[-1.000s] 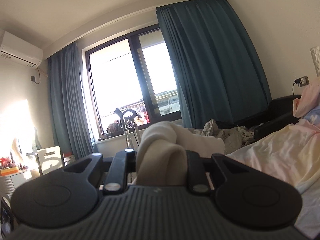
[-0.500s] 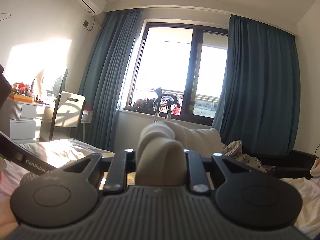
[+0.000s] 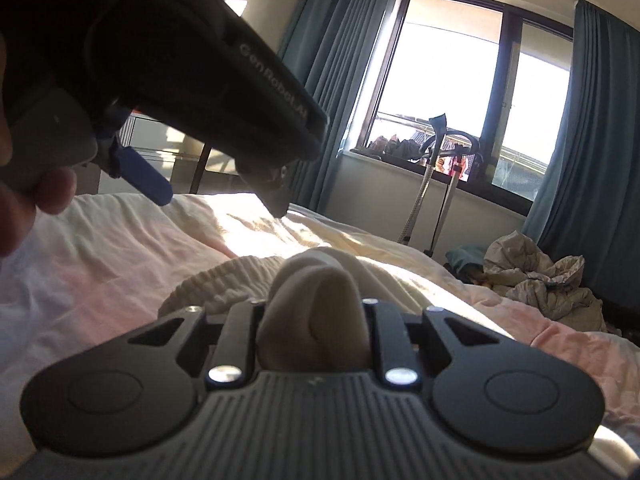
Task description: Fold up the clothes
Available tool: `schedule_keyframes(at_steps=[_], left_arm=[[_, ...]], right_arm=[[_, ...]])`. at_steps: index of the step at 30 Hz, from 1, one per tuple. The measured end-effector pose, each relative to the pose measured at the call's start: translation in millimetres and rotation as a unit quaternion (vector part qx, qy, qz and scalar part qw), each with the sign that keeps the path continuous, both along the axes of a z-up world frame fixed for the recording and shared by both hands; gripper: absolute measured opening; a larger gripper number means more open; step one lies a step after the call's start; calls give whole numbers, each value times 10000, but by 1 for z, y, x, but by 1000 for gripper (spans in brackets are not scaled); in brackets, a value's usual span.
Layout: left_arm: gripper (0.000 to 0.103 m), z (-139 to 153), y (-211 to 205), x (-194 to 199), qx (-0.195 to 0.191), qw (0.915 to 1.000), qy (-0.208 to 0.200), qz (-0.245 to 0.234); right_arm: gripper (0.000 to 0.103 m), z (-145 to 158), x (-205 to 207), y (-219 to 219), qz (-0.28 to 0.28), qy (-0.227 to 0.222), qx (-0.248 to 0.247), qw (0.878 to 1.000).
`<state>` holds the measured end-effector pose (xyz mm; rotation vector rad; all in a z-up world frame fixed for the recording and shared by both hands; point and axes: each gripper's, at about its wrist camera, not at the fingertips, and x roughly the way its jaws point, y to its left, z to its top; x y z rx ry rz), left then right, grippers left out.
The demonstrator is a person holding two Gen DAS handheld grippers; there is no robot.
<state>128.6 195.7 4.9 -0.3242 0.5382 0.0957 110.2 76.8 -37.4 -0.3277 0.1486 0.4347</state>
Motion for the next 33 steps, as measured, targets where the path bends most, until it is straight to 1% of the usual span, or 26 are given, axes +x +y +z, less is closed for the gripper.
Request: schedule_keyframes(at_steps=[3,4,8,10,12,13,15,18,21,23,25,27,28,30,33], left_arm=[[87,-2,4,0,-111,9999,0,17],[87,-3,4,0,-125,9999,9,4],[88,-2,-3,-2,-198,9995,-47,-250],[90,-1,-9,-4,-291,9984,-114,-469],[90,-1,-13,-5,-354,9973,-141,-633],[91,-1,-16,-5,-372,9967,-140,-703],[91,-1,-22,-7,-339,9959,-122,-825],[92,0,-34,-10,-209,9940,-90,-1074],[92,-2,-51,-14,-13,9919,-30,-1269],[93,-5,-62,-14,119,9904,82,-1376],[93,-9,-73,-15,250,9884,194,-1482],[93,-14,-84,-14,426,9854,304,-1622],[93,-17,-88,-13,484,9840,348,-1678],[93,-26,-97,-7,634,9826,520,-1664],[93,-38,-102,1,733,9813,720,-1626]], right_arm=[[24,-1,-1,2,60,-26,-43,10000],[28,1,-2,1,116,-1,-55,9999],[39,12,-7,-8,460,265,-65,9986],[51,22,-15,-19,709,406,3,9967],[55,33,-28,-32,912,486,-4,9946],[56,38,-35,-39,981,523,-27,9938],[60,48,-47,-59,997,562,-47,9934],[62,60,-60,-98,724,639,50,9953],[64,64,-63,-138,206,832,386,9956],[65,59,-53,-167,-262,1096,782,9906],[65,49,-43,-188,-556,1520,1251,9789],[66,42,-38,-196,-647,1701,1436,9728],[68,39,-36,-196,-684,1763,1420,9716],[70,28,-26,-192,-811,1935,1316,9688],[73,15,-18,-194,-876,2037,1441,9644]])
